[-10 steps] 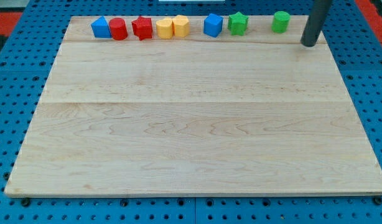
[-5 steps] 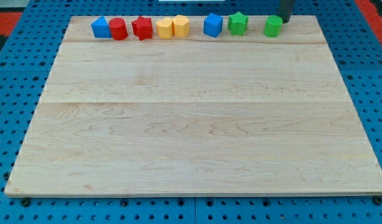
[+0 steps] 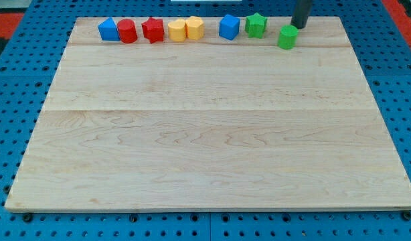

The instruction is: Slide the green star and green circle slightly down

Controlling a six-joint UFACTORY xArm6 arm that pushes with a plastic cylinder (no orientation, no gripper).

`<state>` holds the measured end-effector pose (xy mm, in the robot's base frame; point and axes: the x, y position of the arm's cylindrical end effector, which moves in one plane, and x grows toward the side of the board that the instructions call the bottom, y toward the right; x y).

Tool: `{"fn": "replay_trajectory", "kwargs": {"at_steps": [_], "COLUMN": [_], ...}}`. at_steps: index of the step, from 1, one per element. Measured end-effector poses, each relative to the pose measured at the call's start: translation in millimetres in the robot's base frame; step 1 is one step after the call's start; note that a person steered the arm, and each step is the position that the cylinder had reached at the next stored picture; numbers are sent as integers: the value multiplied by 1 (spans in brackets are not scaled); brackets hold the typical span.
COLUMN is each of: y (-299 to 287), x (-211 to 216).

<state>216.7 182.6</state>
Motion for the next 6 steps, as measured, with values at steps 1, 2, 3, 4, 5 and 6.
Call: {"fn": "replay_trajectory", "kwargs": {"at_steps": [1,2,3,4,5,6], "y": [-31,-63,-68,-69,-69,-51], "x": [-16,-19,3,41,47,33]}}
